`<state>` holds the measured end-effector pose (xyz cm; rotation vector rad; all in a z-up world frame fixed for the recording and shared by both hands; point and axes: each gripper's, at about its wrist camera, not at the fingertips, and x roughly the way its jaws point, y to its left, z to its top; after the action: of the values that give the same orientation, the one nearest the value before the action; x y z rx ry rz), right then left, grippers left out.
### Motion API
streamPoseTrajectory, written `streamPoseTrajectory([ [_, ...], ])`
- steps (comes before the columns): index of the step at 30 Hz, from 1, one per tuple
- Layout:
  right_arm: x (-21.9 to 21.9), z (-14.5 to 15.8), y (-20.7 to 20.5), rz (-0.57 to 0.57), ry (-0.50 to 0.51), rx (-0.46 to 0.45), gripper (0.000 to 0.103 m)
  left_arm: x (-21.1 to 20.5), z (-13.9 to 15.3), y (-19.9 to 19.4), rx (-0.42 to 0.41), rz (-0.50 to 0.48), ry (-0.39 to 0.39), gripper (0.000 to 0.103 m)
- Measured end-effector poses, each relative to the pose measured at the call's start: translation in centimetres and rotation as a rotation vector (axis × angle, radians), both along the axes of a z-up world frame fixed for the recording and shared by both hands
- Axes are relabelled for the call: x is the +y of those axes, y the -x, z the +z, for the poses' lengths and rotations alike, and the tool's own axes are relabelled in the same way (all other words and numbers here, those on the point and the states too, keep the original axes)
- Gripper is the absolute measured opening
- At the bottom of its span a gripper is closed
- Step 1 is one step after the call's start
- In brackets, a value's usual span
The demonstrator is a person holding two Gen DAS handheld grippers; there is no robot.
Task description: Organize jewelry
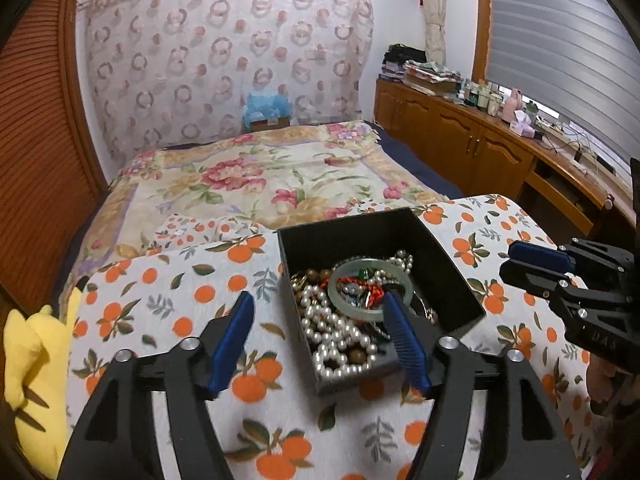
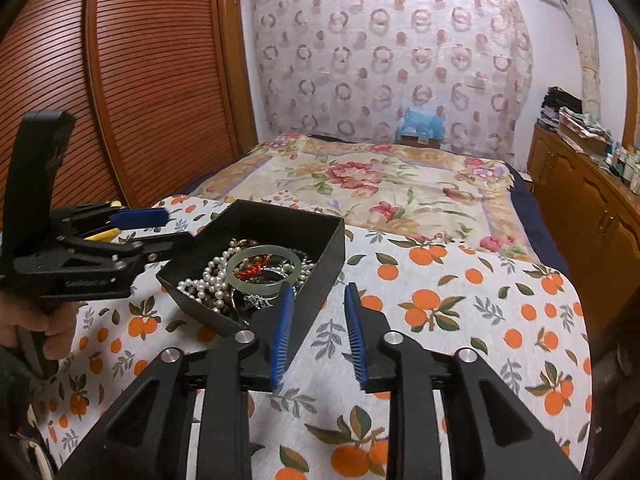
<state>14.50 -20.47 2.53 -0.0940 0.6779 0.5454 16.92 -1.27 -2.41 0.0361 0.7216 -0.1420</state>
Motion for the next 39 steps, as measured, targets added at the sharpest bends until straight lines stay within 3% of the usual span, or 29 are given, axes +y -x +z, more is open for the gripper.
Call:
streamPoseTrajectory([
  [5, -0.6, 0.5, 1.3, -0.045, -0.006, -0.019, 0.061, 0.3, 0.5, 2.0, -0.025, 0.029, -0.007, 0.092],
  [11, -0.9, 0.8, 3.1, -0.091, -0.006, -0.045, 0.093, 0.9, 0.9, 4.2, -0.033, 0.068, 0.004, 0.095],
  [14, -1.2, 0.9, 4.0, -0.109, -0.017, -0.051, 0.100, 1.0, 1.0, 5.3, -0.035, 0.090, -0.002, 0.095],
  [27, -2.1, 3.2, 8.8, -0.162, -0.059, -0.134, 0.100, 0.9, 3.0, 10.9, -0.112, 0.140, 0.019, 0.095],
  [39, -1.9, 3.4, 9.3, -0.183, -0.072, -0.151, 0.100, 0.6, 3.6, 11.9, -0.140, 0.145, 0.018, 0.095],
])
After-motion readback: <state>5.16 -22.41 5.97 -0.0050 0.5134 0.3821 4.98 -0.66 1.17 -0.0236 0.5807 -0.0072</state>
